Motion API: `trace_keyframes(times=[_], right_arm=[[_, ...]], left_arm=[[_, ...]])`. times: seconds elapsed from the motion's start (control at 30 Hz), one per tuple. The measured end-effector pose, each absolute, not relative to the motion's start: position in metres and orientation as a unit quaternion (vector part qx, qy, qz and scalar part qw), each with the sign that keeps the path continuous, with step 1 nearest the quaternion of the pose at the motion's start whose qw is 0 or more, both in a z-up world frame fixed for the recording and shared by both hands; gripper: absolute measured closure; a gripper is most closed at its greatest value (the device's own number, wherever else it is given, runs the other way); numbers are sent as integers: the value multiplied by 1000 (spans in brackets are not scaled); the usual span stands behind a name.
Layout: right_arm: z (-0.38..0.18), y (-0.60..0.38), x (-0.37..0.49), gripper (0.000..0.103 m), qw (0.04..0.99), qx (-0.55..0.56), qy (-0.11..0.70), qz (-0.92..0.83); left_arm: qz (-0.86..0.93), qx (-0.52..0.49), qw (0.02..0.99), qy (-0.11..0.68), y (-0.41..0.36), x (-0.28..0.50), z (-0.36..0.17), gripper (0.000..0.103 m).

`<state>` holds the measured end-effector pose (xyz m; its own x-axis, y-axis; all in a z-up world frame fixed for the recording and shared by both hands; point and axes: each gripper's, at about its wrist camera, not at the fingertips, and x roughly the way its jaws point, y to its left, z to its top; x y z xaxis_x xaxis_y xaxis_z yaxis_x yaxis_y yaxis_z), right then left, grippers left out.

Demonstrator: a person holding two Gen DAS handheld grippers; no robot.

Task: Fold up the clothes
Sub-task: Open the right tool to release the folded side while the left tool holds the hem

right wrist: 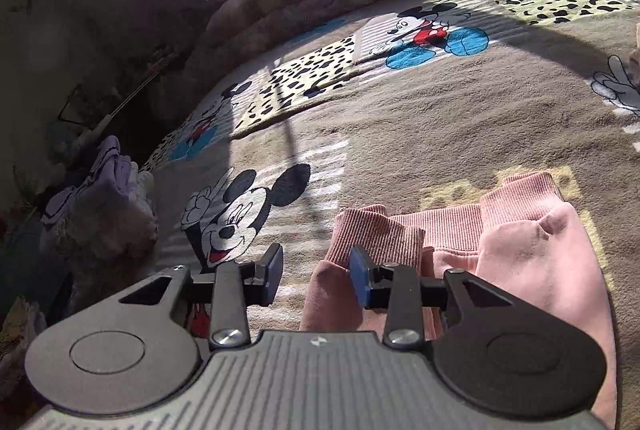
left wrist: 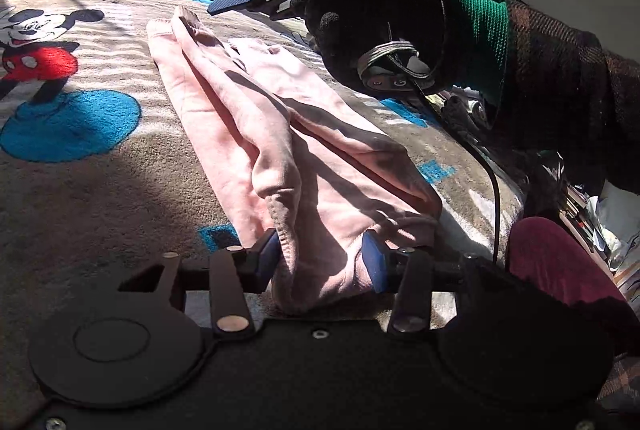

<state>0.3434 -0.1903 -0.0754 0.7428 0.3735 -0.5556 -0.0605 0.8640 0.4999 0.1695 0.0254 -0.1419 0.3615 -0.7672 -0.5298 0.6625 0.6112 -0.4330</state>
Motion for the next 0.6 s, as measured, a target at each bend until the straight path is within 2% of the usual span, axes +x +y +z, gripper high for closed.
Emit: trace_keyframes(times=[0.13,0.4,0.43,0.47,0.53,0.6], right_arm=[[-74,-214,337,56,914,213,330,96],[-113,-221,342,56,908,180,369,85],[-117,-221,344,56,907,185,369,87],[-120,-221,345,56,905,190,369,89],[-124,-219,349,60,901,201,371,99],[-128,-217,351,73,899,203,374,107]], left_arm=[[-432,-76,823,362,25,169,-139,55],[-404,-111,847,328,36,171,-129,56],[-398,-124,848,328,37,173,-130,58],[-392,-136,849,328,39,175,-131,68],[-385,-147,847,335,38,178,-133,74],[-376,-146,845,351,34,182,-136,82]])
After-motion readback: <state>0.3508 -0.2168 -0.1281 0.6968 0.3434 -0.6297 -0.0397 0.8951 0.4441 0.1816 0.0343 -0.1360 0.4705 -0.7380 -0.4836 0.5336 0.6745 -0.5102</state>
